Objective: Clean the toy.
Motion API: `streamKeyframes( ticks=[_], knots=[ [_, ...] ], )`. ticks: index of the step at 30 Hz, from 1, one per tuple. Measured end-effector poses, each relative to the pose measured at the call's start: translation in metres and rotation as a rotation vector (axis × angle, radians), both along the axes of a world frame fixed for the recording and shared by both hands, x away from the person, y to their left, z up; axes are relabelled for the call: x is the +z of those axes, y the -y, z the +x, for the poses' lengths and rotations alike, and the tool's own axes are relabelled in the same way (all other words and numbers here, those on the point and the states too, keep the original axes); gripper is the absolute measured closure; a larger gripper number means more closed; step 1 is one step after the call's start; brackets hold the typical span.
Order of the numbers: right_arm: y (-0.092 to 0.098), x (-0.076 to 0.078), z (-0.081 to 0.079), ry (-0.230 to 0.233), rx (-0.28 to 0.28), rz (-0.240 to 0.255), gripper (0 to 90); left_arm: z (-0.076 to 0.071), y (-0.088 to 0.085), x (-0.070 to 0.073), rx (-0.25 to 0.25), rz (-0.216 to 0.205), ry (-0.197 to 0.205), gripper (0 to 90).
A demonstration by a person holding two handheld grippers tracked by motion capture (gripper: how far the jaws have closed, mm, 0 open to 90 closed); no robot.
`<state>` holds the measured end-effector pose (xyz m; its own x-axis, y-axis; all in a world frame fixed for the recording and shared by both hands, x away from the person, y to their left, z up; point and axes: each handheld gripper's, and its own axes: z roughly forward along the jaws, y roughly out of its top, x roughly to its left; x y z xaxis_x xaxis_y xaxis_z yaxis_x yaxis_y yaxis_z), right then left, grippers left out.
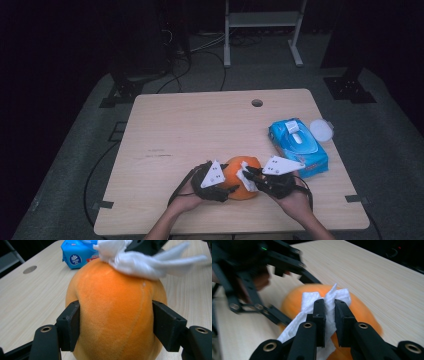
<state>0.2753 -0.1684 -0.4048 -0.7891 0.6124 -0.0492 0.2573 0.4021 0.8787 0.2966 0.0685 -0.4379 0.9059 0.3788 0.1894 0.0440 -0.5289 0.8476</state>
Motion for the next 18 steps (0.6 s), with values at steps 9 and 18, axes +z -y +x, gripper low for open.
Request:
streamKeyframes(
  ticks=[9,18],
  knots=[
    [0.030,-0.011,0.009,-0.052,-0.075,0.018,79.0,0.000,-0.001,-0.001,-0.008,-0.002,-0.003,29.7],
    [0.015,-0.002,0.004,-0.053,-0.020,0.063,79.5,-0.005,0.006,0.001,-0.023,0.030,0.036,29.5]
  ],
)
